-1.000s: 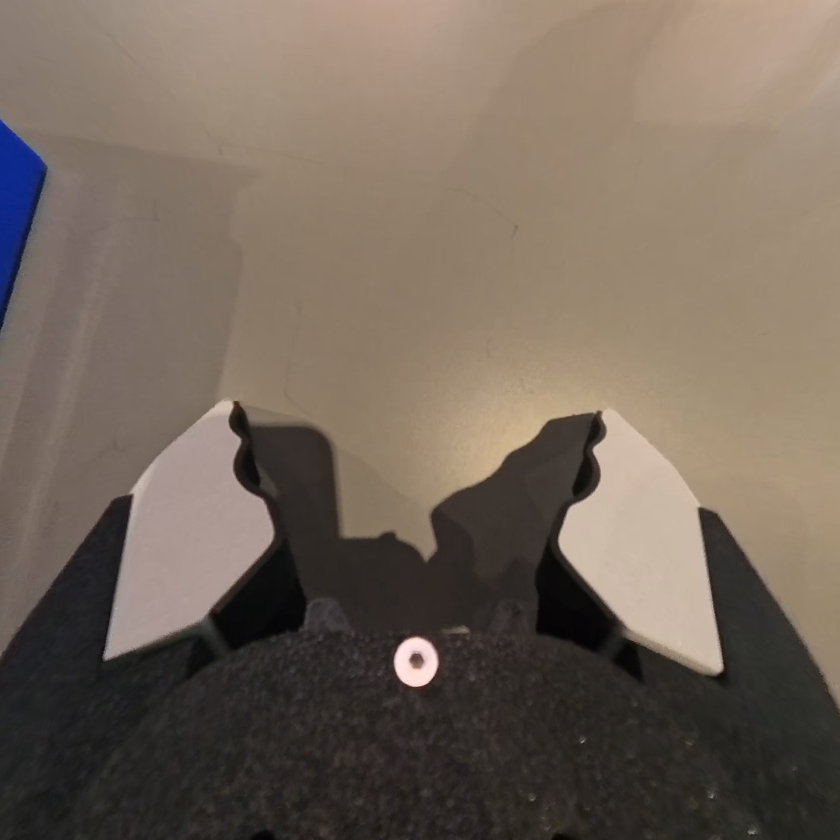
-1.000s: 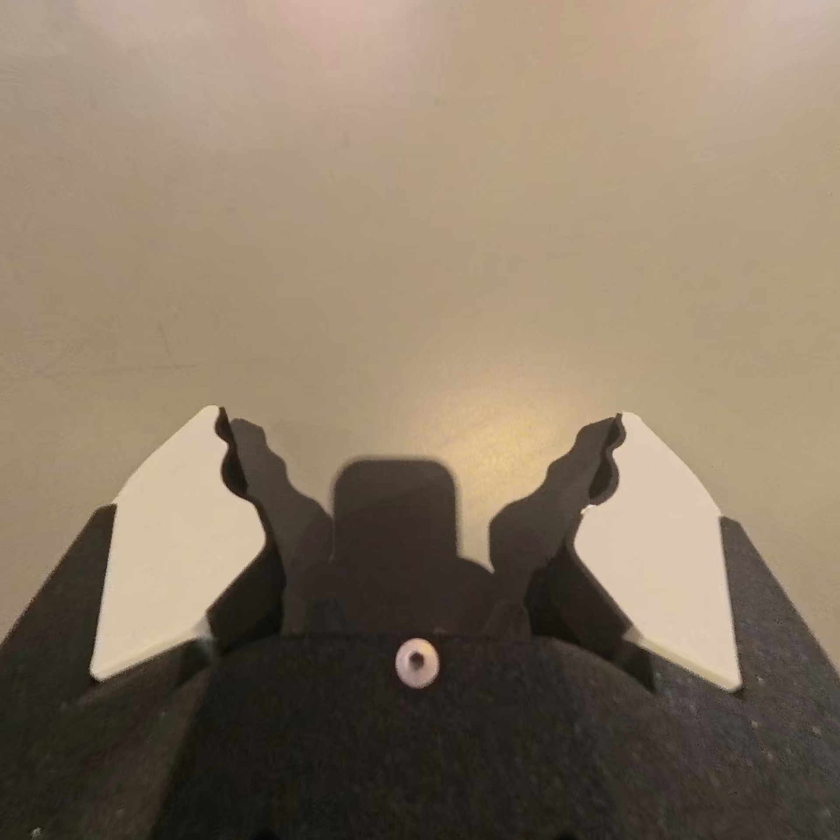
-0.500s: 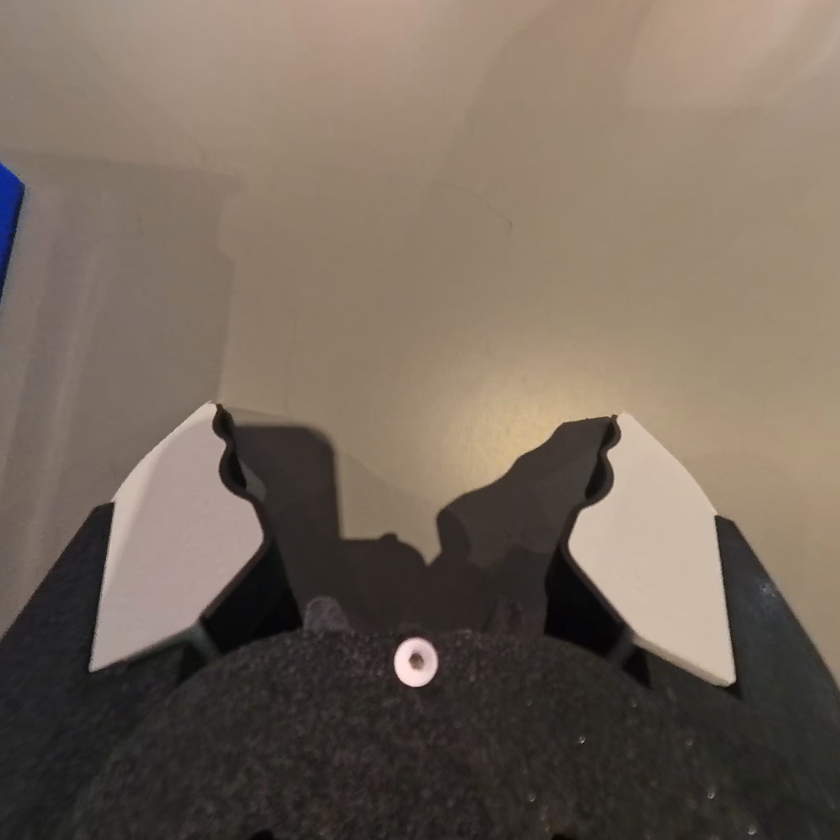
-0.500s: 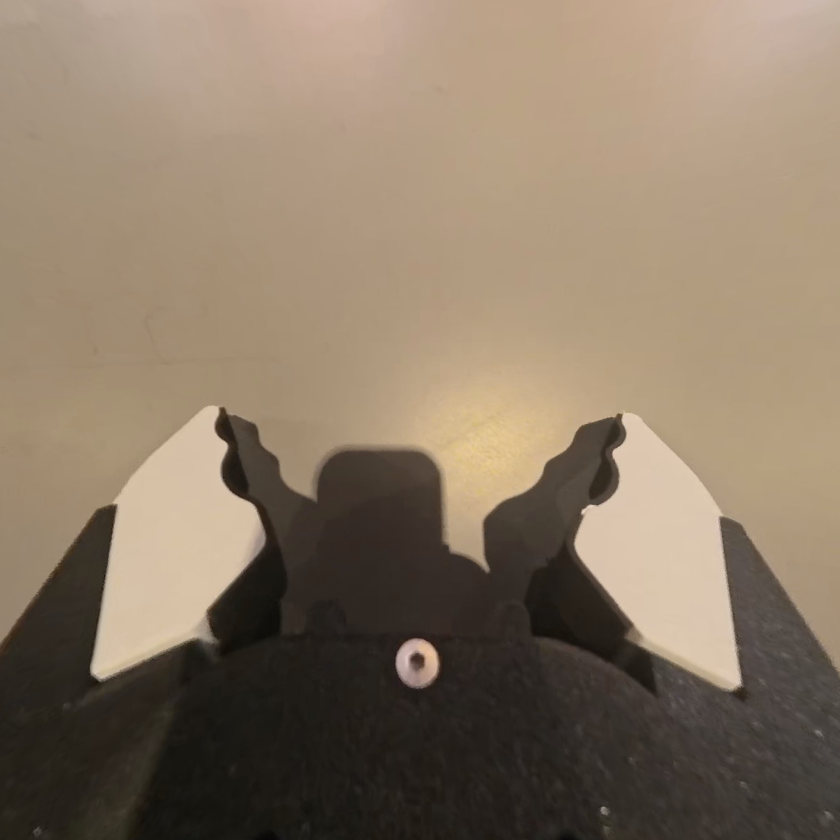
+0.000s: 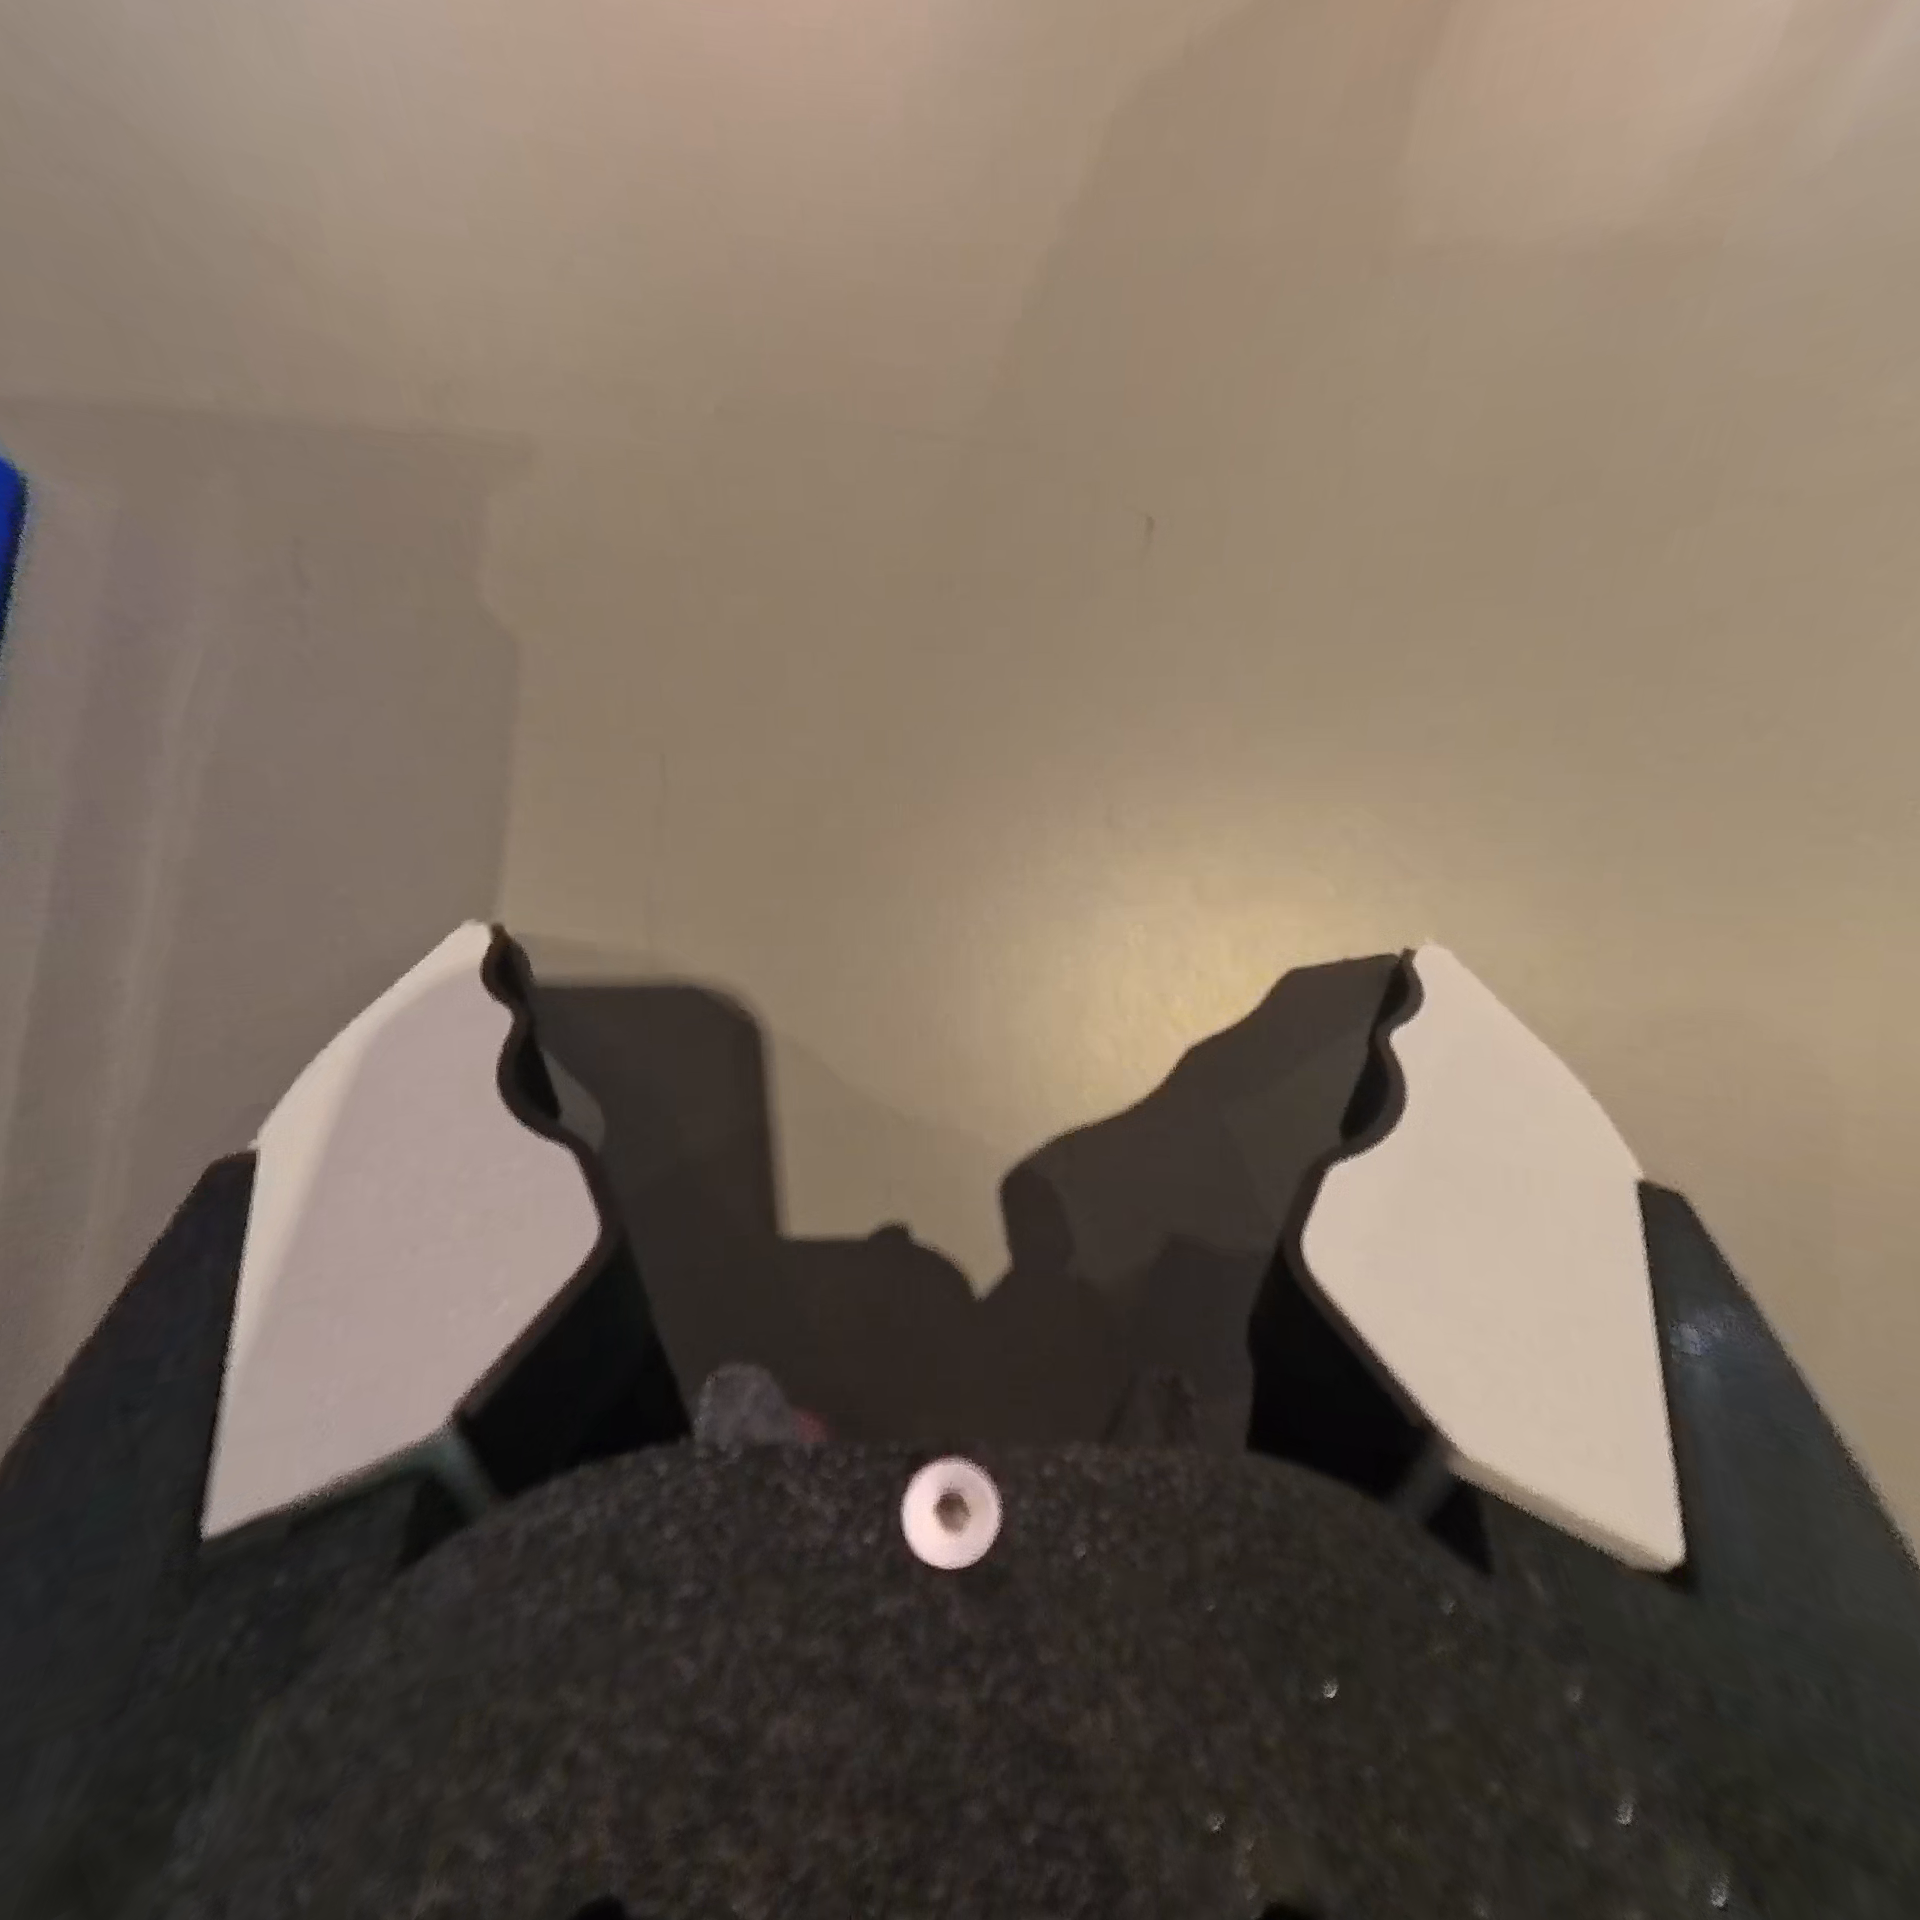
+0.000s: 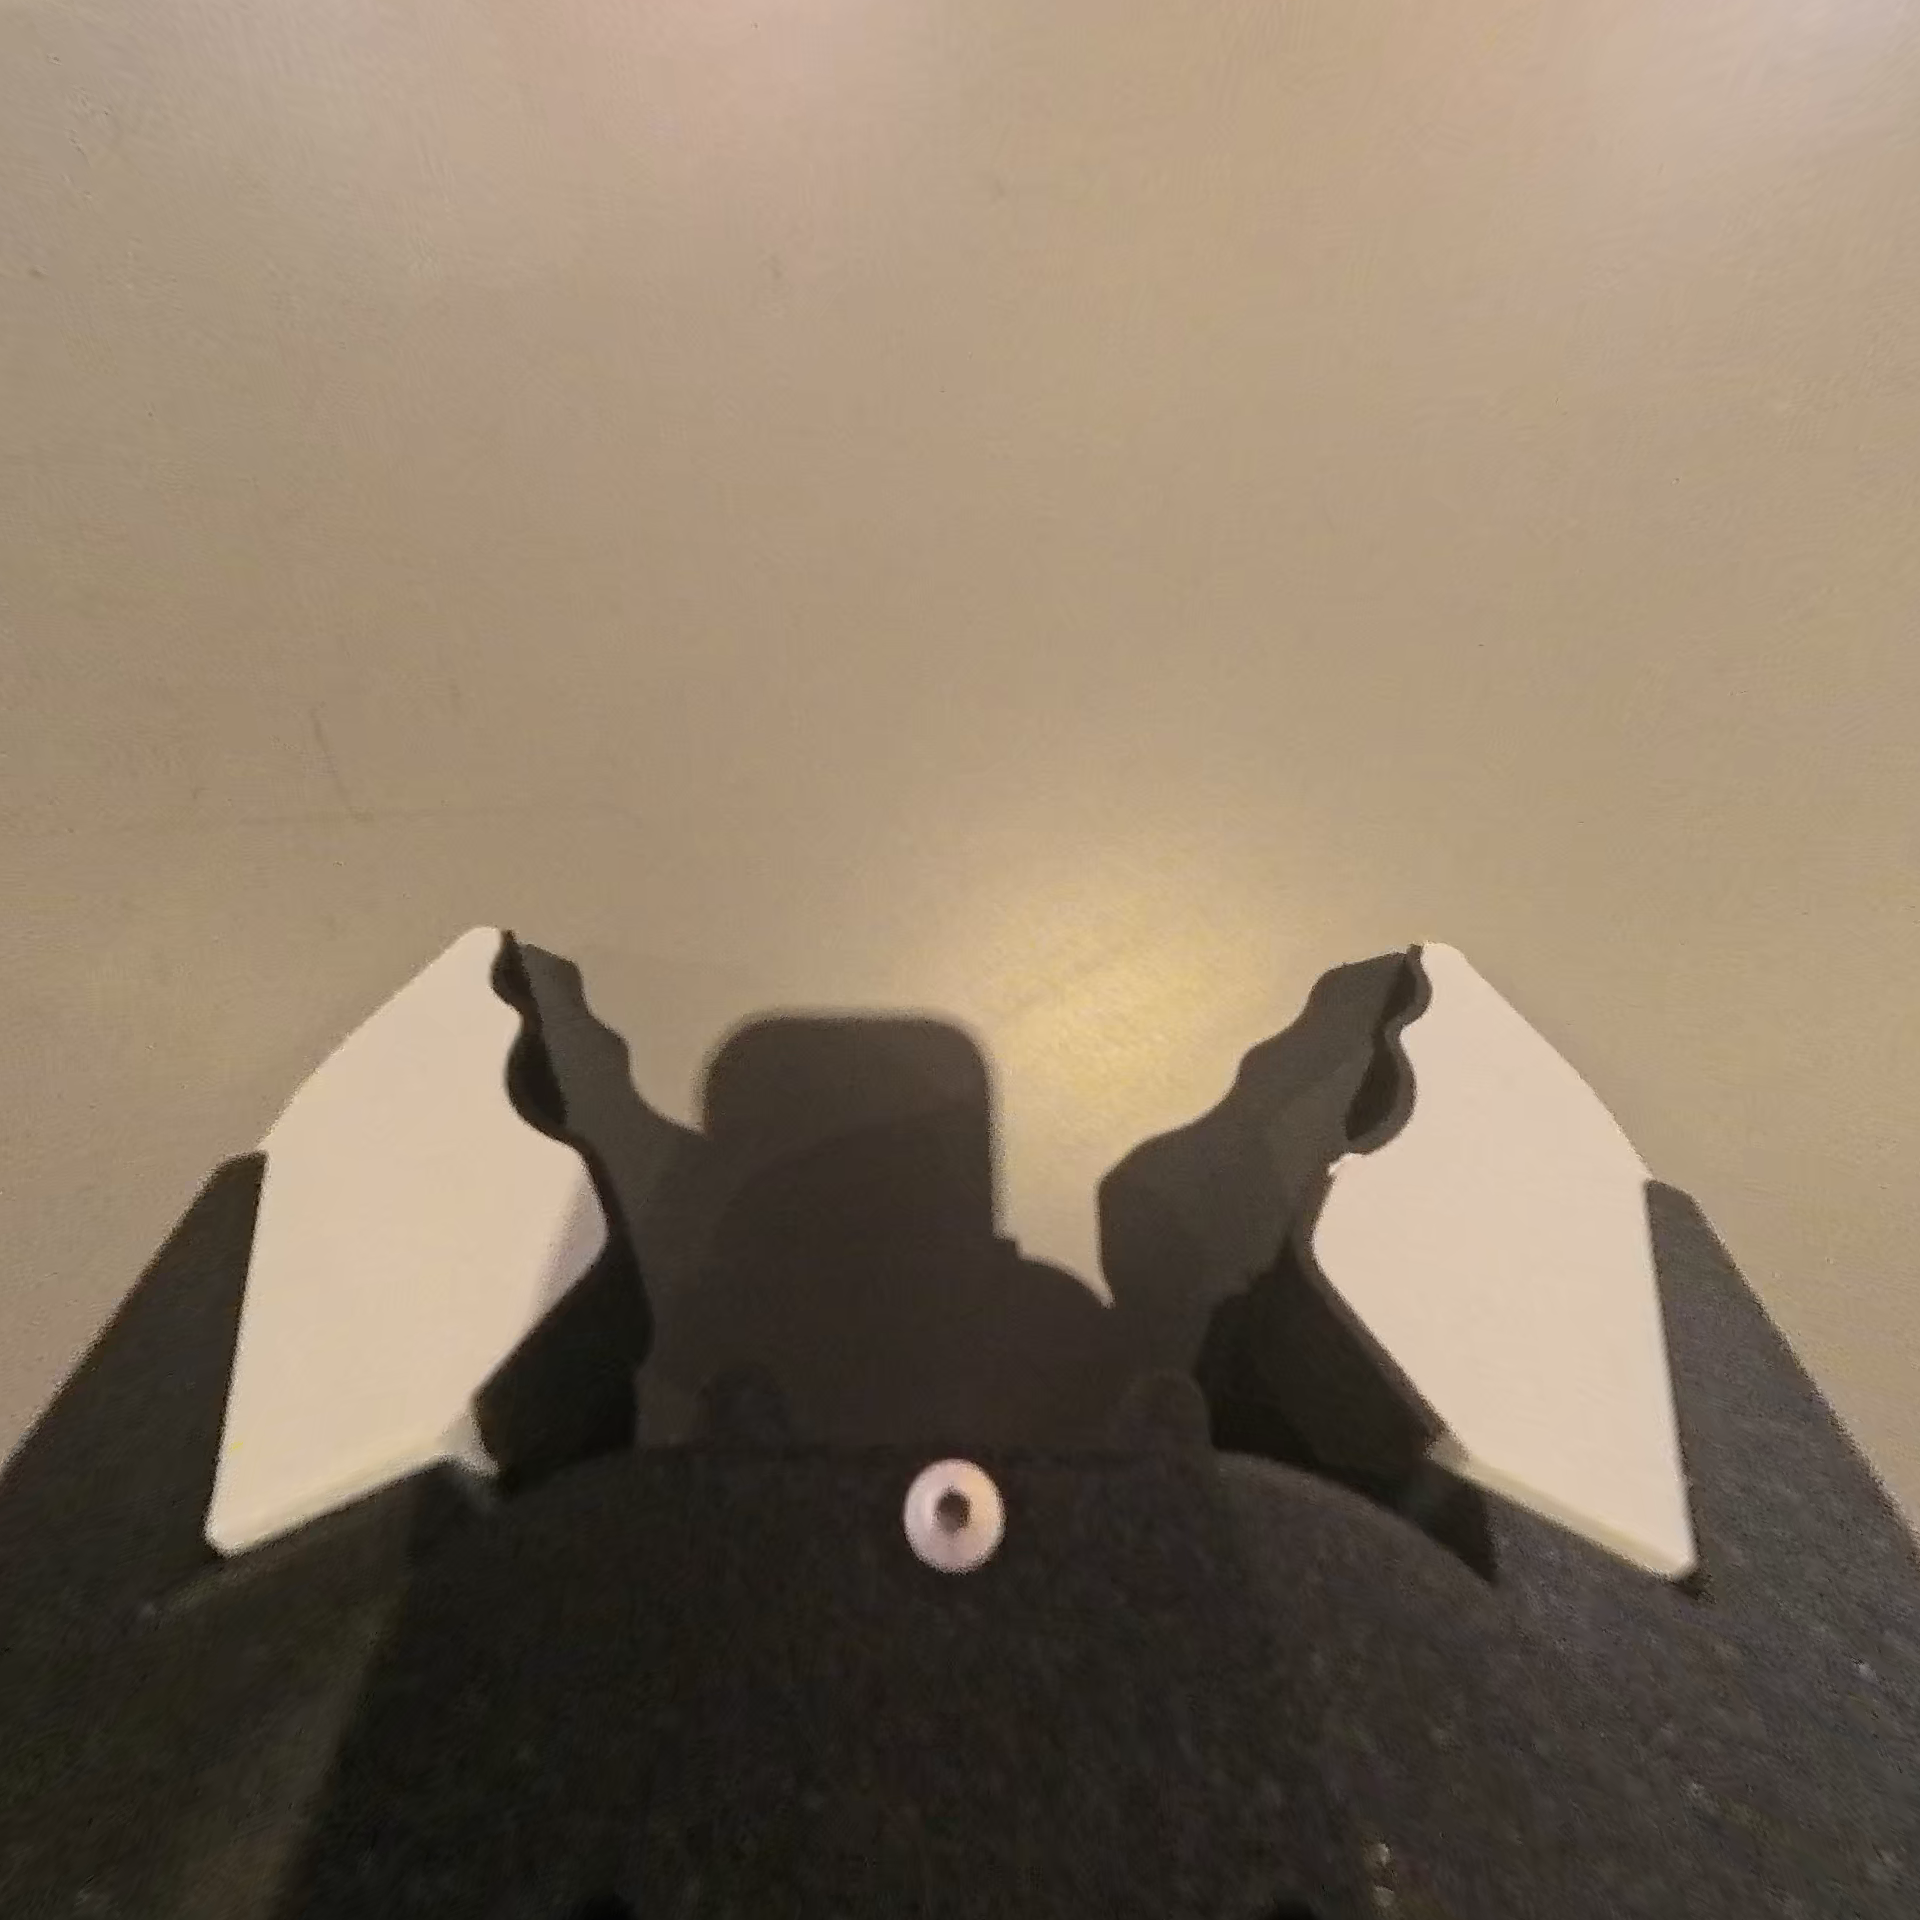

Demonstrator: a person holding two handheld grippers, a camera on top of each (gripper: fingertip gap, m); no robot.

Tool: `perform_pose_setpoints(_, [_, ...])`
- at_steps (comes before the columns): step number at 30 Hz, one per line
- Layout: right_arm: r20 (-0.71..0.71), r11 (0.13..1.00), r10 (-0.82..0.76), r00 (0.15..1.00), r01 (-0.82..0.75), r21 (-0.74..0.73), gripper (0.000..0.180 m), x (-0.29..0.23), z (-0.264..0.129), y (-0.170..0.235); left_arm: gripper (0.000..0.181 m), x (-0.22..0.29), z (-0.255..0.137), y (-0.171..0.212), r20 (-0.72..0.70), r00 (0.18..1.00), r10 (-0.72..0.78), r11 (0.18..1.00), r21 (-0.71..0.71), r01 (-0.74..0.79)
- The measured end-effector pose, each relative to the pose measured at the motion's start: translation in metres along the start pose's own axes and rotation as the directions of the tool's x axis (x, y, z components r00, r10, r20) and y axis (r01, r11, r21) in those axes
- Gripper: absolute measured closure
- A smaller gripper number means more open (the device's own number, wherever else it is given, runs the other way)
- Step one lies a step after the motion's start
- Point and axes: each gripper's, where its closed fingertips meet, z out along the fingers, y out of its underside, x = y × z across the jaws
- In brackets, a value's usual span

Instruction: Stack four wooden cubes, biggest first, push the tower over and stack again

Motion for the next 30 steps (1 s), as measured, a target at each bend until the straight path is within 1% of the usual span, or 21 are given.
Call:
perform_pose_setpoints(1, [-0.003,1.000,-0.003,1.000,0.003,-0.003,0.034,0.0001,0.0003,0.0003,0.034,0.0001,0.0006,-0.0007,-0.010,1.000,0.012,1.000,0.000,-0.012])
perform_pose_setpoints(10, [-0.010,1.000,-0.009,1.000,0.009,-0.008,0.033,0.0003,0.0008,0.0009,0.034,0.0011,0.0046,-0.0058,-0.061,0.996,0.073,0.997,-0.002,-0.073])
perform_pose_setpoints(18, [-0.018,1.000,-0.016,1.000,0.015,-0.015,0.033,0.0006,0.0014,0.0017,0.034,0.0012,0.0032,-0.0054,-0.077,0.994,0.076,0.997,0.003,-0.077])
perform_pose_setpoints(20, [-0.016,1.000,-0.014,1.000,0.014,-0.014,0.033,0.0006,0.0012,0.0016,0.038,-0.0010,0.0030,-0.0057,-0.061,0.996,0.070,0.998,0.004,-0.070])
perform_pose_setpoints(25, [-0.010,1.000,-0.008,1.000,0.008,-0.008,0.033,0.0008,0.0007,0.0010,0.039,-0.0018,0.0036,-0.0065,-0.056,0.996,0.069,0.998,0.000,-0.069])
perform_pose_setpoints(30, [-0.003,1.000,-0.005,1.000,0.005,-0.004,0.034,0.0009,0.0002,0.0005,0.038,-0.0017,0.0061,-0.0091,-0.084,0.992,0.097,0.995,0.009,-0.096])
